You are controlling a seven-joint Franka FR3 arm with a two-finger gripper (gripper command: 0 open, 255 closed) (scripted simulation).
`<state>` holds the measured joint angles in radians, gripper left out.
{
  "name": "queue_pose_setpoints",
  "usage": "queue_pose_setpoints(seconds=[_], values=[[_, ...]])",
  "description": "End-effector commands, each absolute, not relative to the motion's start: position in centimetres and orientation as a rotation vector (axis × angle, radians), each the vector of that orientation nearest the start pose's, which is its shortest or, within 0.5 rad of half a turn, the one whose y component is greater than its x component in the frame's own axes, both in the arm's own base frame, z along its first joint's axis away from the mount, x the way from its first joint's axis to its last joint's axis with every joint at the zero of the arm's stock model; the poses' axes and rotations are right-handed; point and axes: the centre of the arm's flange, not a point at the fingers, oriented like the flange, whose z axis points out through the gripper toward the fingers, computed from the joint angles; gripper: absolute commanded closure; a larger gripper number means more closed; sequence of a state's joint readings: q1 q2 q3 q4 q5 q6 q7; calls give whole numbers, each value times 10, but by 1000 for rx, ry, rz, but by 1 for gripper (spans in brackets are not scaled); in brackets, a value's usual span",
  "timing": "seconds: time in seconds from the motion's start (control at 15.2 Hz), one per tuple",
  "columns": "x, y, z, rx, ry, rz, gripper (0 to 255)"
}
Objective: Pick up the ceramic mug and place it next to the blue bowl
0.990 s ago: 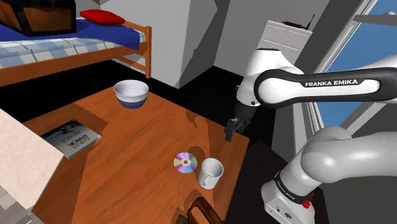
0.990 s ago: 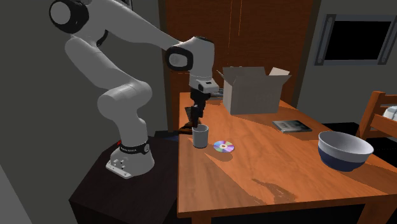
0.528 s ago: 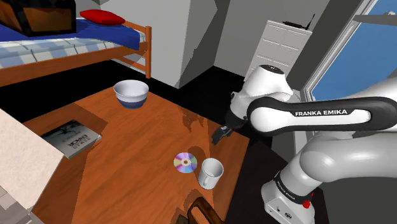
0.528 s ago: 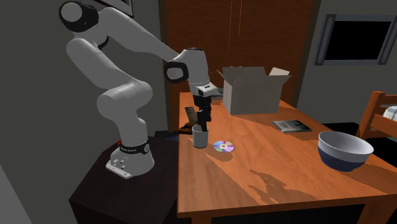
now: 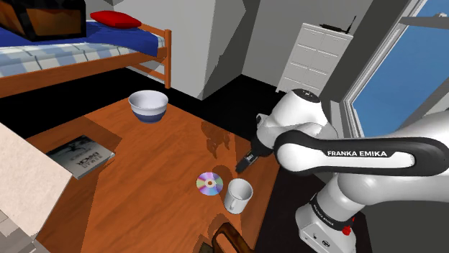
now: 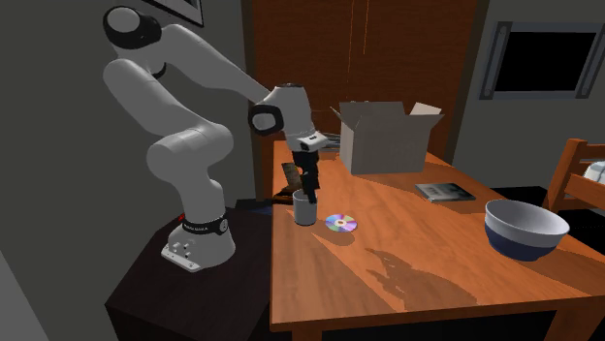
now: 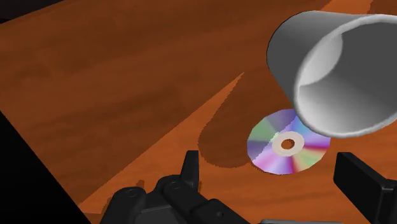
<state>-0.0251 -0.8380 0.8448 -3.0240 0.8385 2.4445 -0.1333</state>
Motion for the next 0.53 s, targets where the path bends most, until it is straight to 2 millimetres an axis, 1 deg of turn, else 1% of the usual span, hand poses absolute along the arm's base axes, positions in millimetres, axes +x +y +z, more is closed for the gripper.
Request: queue_pose_setpoints(seconds=[0.0, 0.4, 0.46], values=[[236, 182, 255, -3056, -307, 2, 0], [236, 182, 255, -3056, -307, 2, 0], [236, 182, 255, -3056, -307, 2, 255]])
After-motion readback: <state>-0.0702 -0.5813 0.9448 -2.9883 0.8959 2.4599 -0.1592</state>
